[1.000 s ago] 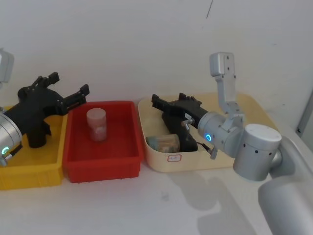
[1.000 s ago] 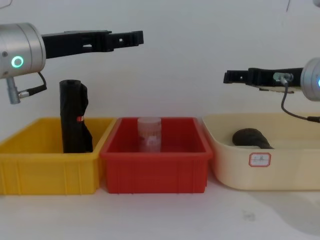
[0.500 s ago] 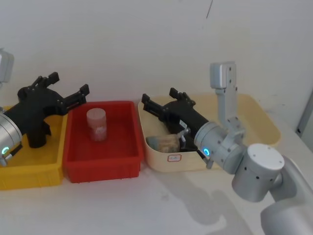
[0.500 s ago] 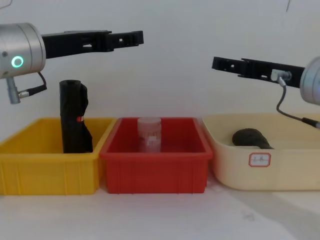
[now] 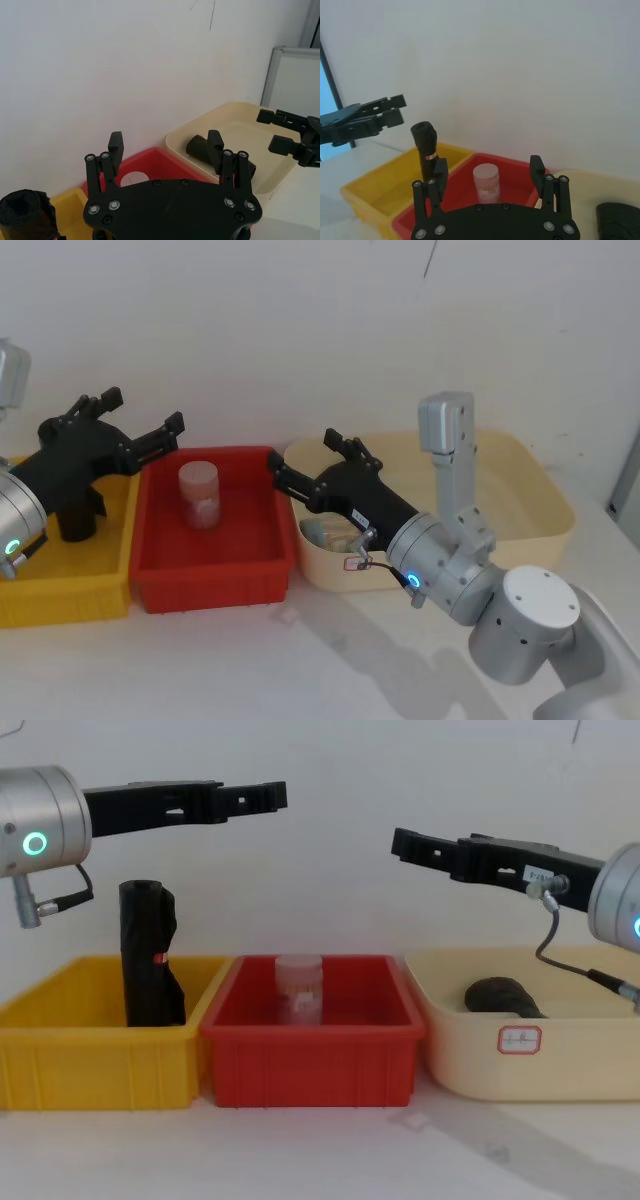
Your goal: Pick up the garbage bag with the one hand and transfer it to the other hand.
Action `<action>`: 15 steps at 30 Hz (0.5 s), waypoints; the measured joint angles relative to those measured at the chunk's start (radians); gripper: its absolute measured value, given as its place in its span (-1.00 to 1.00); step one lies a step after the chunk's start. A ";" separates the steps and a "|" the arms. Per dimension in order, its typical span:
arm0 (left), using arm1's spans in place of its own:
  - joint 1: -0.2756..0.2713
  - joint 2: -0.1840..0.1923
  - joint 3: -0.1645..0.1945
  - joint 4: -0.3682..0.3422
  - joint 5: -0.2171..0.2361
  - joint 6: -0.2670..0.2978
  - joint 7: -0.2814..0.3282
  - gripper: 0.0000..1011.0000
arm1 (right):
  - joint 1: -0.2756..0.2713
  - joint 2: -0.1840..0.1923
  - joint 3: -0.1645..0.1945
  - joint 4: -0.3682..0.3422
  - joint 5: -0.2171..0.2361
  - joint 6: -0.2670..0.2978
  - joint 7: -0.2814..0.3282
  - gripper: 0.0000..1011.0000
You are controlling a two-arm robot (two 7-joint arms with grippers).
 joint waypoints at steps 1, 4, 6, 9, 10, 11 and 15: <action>0.000 0.000 0.000 0.000 0.000 0.000 0.000 0.98 | -0.002 0.000 -0.001 -0.002 0.000 -0.003 0.001 0.98; 0.000 0.000 0.000 0.000 0.000 0.000 0.000 0.98 | -0.008 0.002 -0.005 -0.007 -0.001 -0.012 0.006 0.98; 0.000 0.000 0.000 0.000 0.000 0.000 0.000 0.98 | -0.012 0.003 -0.008 -0.010 -0.002 -0.018 0.009 0.98; 0.000 0.000 0.000 0.000 0.000 0.000 0.000 0.98 | -0.016 0.005 -0.011 -0.013 -0.002 -0.024 0.011 0.98; 0.000 0.000 0.000 0.000 0.000 0.000 0.000 0.98 | -0.017 0.005 -0.011 -0.014 -0.003 -0.025 0.012 0.98; 0.000 0.000 0.000 0.000 0.000 0.000 0.000 0.98 | -0.019 0.006 -0.012 -0.015 -0.003 -0.028 0.014 0.98; 0.000 0.000 0.000 0.000 0.000 0.000 0.000 0.98 | -0.021 0.006 -0.014 -0.017 -0.003 -0.032 0.016 0.98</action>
